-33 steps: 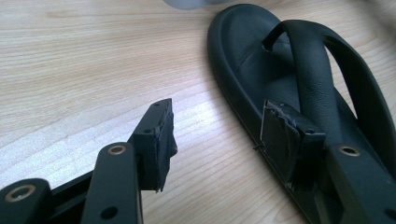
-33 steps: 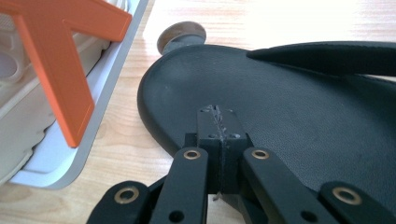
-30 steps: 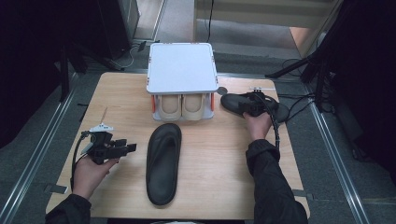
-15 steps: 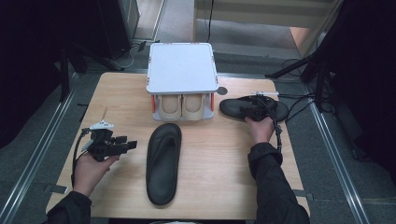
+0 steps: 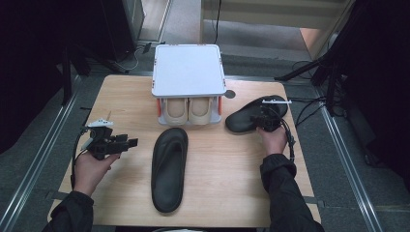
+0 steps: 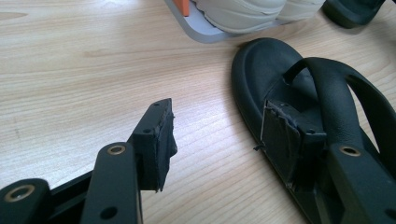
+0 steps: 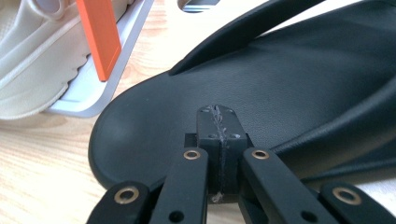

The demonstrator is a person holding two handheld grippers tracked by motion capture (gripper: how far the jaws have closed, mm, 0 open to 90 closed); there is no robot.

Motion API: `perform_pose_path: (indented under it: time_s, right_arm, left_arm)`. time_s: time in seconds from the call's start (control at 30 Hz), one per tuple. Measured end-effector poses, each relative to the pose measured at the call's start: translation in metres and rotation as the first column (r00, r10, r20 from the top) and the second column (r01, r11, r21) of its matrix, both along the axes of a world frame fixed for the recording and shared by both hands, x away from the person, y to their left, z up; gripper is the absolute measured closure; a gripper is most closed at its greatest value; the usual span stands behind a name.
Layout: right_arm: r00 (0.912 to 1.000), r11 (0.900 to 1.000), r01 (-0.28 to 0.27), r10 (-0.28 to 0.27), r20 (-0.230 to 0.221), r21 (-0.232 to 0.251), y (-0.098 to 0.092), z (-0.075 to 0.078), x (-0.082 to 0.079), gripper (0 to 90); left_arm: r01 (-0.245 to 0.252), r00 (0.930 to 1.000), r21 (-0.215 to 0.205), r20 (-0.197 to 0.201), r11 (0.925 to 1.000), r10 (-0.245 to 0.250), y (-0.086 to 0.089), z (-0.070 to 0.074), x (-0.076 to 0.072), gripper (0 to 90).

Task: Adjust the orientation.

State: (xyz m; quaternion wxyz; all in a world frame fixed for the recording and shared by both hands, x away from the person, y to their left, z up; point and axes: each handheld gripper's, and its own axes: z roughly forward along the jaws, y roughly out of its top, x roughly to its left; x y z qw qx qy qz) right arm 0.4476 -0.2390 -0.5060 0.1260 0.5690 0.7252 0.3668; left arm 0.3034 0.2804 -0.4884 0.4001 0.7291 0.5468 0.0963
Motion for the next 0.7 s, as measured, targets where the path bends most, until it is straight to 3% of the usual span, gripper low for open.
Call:
perform_pose_path:
  time_s: [0.4, 0.7]
  right_arm:
    - [0.9999, 1.0, 0.001, -0.001, -0.014, -0.016, -0.013, 0.001, -0.015, 89.7]
    - [1.0, 1.0, -0.001, 0.0, -0.003, -0.019, -0.011, 0.006, -0.02, 88.0]
  left_arm:
    - [-0.016, 0.9999, -0.033, 0.007, 0.9993, 0.016, 0.004, 0.0, 0.011, 44.0]
    - [0.001, 0.9998, -0.024, -0.017, 0.9997, -0.002, 0.003, 0.0, 0.014, 43.2]
